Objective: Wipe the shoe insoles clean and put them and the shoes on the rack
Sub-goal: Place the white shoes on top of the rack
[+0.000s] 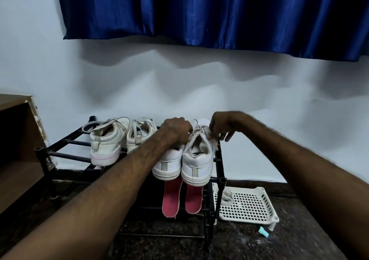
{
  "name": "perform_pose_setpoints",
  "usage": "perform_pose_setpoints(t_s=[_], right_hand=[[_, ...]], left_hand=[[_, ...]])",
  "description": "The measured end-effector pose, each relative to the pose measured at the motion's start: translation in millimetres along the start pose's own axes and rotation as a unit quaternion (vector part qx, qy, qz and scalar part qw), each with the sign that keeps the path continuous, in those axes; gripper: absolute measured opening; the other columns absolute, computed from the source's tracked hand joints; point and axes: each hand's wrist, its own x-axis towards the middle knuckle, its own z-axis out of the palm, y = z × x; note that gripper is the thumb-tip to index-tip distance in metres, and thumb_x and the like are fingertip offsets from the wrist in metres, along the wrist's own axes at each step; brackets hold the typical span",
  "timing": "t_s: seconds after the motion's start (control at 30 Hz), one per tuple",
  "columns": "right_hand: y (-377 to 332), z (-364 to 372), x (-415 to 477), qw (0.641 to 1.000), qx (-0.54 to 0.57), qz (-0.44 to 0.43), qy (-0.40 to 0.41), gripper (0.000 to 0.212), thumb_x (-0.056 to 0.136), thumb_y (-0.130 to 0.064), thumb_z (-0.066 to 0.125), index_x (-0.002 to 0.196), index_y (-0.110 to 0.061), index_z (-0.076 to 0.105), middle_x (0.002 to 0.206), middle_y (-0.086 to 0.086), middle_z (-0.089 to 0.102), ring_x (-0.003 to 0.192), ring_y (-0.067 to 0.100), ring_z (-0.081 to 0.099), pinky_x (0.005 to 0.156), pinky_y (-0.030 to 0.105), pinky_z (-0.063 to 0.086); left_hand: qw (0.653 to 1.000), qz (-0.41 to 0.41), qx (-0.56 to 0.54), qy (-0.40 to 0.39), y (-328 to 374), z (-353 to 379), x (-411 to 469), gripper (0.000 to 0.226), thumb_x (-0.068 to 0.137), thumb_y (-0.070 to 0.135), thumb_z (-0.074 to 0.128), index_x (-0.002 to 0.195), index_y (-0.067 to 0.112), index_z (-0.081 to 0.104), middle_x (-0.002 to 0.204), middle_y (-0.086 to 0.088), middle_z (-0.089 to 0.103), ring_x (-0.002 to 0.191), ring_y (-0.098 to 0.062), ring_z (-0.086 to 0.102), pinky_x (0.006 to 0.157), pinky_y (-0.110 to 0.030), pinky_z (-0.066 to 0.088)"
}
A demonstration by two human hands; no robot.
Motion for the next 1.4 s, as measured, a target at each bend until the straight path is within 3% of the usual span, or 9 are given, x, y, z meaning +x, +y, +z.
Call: perform_pose_setpoints(t_s=[0.2, 0.33, 0.47, 0.67, 0.9, 1.0, 1.17, 1.27, 1.4], right_hand=[[-6.6, -4.5, -3.5, 0.971, 0.231, -0.027, -0.048, 0.018, 0.091, -0.017, 0.068, 0.079, -0.004, 0.067, 0.074, 0.006, 0.069, 0.048, 0.006, 0.057, 0.057, 0.020, 0.058], [-7.0, 5.6, -2.0, 0.964, 0.256, -0.028, -0.067, 0.016, 0.094, -0.006, 0.062, 0.080, 0.000, 0.066, 0.071, 0.008, 0.072, 0.053, 0.008, 0.065, 0.068, 0.024, 0.060], [-14.6, 7.3, -6.6, 0.975, 0.210, -0.026, -0.073, 0.015, 0.091, -0.005, 0.065, 0.078, 0.002, 0.063, 0.060, 0.006, 0.071, 0.052, 0.007, 0.067, 0.062, 0.020, 0.059], [-17.7, 1.8, -11.5, 0.994, 0.087, -0.024, -0.068, 0.009, 0.086, -0.009, 0.072, 0.085, -0.001, 0.068, 0.058, -0.002, 0.069, 0.062, 0.008, 0.060, 0.058, 0.019, 0.058], [-11.7, -15.3, -20.8, 0.999, -0.008, -0.021, -0.039, 0.013, 0.090, -0.011, 0.070, 0.102, -0.010, 0.073, 0.070, -0.002, 0.074, 0.052, 0.008, 0.057, 0.051, 0.019, 0.053], [-11.3, -21.4, -28.0, 0.998, -0.058, -0.015, -0.002, 0.014, 0.091, -0.022, 0.069, 0.096, -0.010, 0.075, 0.075, 0.000, 0.075, 0.053, 0.008, 0.058, 0.052, 0.019, 0.052], [-19.6, -11.8, -8.1, 0.964, -0.092, -0.103, 0.226, 0.013, 0.087, -0.022, 0.068, 0.093, -0.014, 0.077, 0.085, 0.003, 0.076, 0.080, 0.019, 0.071, 0.077, 0.030, 0.058], [-35.9, 4.7, 6.2, 0.958, -0.071, -0.175, 0.215, 0.027, 0.095, -0.018, 0.059, 0.120, -0.014, 0.068, 0.118, 0.008, 0.069, 0.110, 0.023, 0.062, 0.096, 0.028, 0.045], [-51.7, 21.5, 25.6, 0.969, -0.100, -0.151, 0.169, 0.036, 0.100, -0.016, 0.046, 0.133, -0.013, 0.058, 0.135, 0.011, 0.058, 0.126, 0.028, 0.051, 0.102, 0.031, 0.040]], left_hand=[[0.999, -0.004, -0.026, -0.018, 1.1, -4.1, 6.7, 0.032, 0.084, 0.032, 0.064, 0.114, 0.021, 0.065, 0.126, -0.009, 0.048, 0.123, -0.028, 0.042, 0.096, -0.044, 0.046], [0.980, 0.000, -0.190, -0.060, -4.7, -6.2, 8.2, 0.034, 0.072, 0.035, 0.064, 0.098, 0.013, 0.068, 0.105, -0.010, 0.069, 0.105, -0.030, 0.060, 0.088, -0.039, 0.051], [0.969, -0.034, -0.246, 0.005, -8.0, -2.3, 9.9, 0.013, 0.084, 0.018, 0.068, 0.092, 0.022, 0.058, 0.100, -0.004, 0.069, 0.096, -0.024, 0.062, 0.088, -0.037, 0.051], [0.881, -0.033, -0.471, -0.032, -7.2, -33.1, 0.2, 0.020, 0.092, 0.009, 0.065, 0.109, 0.005, 0.054, 0.074, -0.008, 0.070, 0.040, -0.011, 0.044, 0.040, -0.016, 0.035], [0.894, 0.069, -0.360, -0.257, -12.4, -76.1, -24.1, 0.031, 0.096, 0.018, 0.062, 0.125, 0.011, 0.056, 0.101, -0.008, 0.076, 0.045, -0.014, 0.050, 0.054, -0.023, 0.048], [0.917, 0.058, -0.344, -0.195, -22.9, -86.1, -26.7, 0.032, 0.094, 0.022, 0.064, 0.125, 0.020, 0.055, 0.092, -0.009, 0.077, 0.039, -0.015, 0.045, 0.049, -0.023, 0.044], [0.953, 0.000, -0.296, 0.064, -62.5, -73.3, -17.8, 0.013, 0.092, 0.025, 0.067, 0.102, 0.018, 0.070, 0.074, 0.001, 0.076, 0.048, -0.018, 0.062, 0.060, -0.031, 0.051], [0.978, -0.061, -0.199, -0.029, -67.4, -50.4, -11.7, 0.049, 0.079, 0.040, 0.079, 0.117, 0.014, 0.062, 0.099, -0.002, 0.073, 0.066, -0.018, 0.064, 0.072, -0.032, 0.055], [0.980, -0.104, -0.135, -0.100, -61.4, -26.4, -12.4, 0.071, 0.071, 0.040, 0.085, 0.127, 0.010, 0.054, 0.114, -0.011, 0.065, 0.083, -0.027, 0.067, 0.052, -0.027, 0.051]])
